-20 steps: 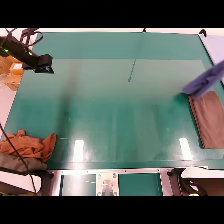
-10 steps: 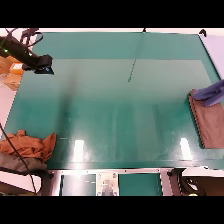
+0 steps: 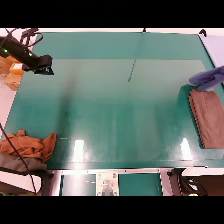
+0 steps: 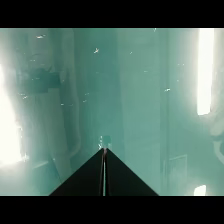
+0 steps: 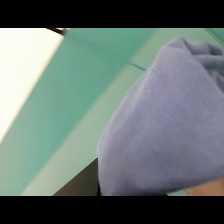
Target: Fold the shirts.
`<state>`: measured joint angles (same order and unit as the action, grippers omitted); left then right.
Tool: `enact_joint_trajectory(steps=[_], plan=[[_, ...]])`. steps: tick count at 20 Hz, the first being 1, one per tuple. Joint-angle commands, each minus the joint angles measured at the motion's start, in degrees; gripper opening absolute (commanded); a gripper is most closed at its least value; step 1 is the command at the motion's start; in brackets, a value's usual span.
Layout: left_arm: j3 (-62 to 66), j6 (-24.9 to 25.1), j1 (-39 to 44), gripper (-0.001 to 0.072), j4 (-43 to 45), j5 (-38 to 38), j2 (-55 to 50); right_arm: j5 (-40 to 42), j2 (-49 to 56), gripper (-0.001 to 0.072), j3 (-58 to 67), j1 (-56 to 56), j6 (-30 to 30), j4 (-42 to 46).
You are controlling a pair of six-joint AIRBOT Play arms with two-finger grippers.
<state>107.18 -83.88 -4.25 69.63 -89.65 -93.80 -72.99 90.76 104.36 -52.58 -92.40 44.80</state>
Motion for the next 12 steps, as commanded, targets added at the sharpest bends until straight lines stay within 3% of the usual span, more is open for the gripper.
enact_joint_trajectory(steps=[1, 7, 12], plan=[[0.0, -0.1, 0.0, 0.0023, 0.0, -0.4, 0.0, -7.8, -0.3, 0.0016, -3.5, -0.2, -5.4, 8.5], [0.0, 0.3, 0.0, 0.0023, 0.0, -1.4, 0.0, -17.6, -7.7, 0.0017, -8.8, -0.8, -12.7, 23.1], [0.0, 0.3, 0.0, 0.0023, 0.0, -1.9, 0.0, -26.6, -9.4, 0.0018, -10.1, -0.7, -13.7, 37.9]])
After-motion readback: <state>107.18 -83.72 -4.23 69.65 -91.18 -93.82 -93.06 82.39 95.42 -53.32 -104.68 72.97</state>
